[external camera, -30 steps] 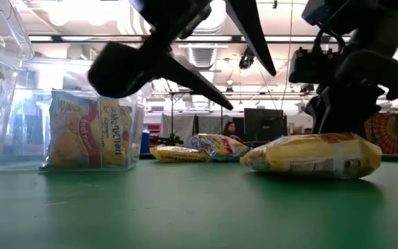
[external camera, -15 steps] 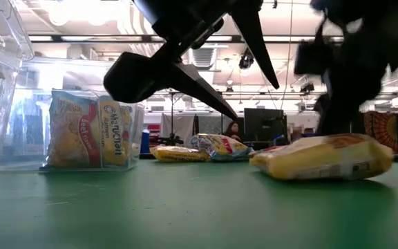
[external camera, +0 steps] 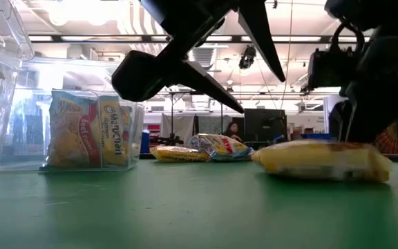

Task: Sort Maruchan noodles
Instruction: Put the bottom yellow noodle pack into the bottom transparent bin

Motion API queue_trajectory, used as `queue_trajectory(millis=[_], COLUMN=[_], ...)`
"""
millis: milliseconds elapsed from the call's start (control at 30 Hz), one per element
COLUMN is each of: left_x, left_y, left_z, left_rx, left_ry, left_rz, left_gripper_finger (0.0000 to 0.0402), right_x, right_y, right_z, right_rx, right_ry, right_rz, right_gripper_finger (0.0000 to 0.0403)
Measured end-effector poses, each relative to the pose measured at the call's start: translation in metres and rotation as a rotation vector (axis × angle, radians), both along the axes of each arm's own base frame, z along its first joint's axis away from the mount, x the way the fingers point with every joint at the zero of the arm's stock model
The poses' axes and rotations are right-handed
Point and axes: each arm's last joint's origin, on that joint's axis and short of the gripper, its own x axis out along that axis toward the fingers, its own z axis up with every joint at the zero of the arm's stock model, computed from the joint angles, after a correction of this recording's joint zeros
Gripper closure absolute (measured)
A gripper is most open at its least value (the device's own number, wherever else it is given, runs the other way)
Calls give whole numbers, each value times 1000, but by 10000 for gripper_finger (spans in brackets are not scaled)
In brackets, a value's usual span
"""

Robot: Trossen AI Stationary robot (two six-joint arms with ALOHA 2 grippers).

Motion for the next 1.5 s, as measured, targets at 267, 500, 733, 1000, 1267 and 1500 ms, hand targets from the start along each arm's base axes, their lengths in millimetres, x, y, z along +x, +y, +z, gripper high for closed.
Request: queue_trajectory(millis=[267, 500, 733, 1000, 1267, 1500], left_x=[4, 6, 10, 8, -4, -7], left_y=[-1, 1, 14, 12, 5, 15], left_z=[-11, -11, -12, -12, -8, -11], left_rx=[-2, 54, 110, 66, 76, 138], left_ry=[-4, -22, -6, 21, 133, 173], left_rz=[19, 19, 60, 21, -5, 79], left_gripper_finger=[201, 201, 201, 201, 201, 201], right_x=[8, 15, 14, 13, 13, 12], right_y=[2, 6, 6, 7, 6, 6], right_z=[-32, -40, -46, -49, -51, -52], right_rx=[-60, -46, -66, -87, -127, -166], right_ry=[62, 31, 56, 67, 63, 58], right_rz=[17, 21, 43, 76, 98, 147], right_gripper_finger=[227, 227, 227, 227, 227, 227])
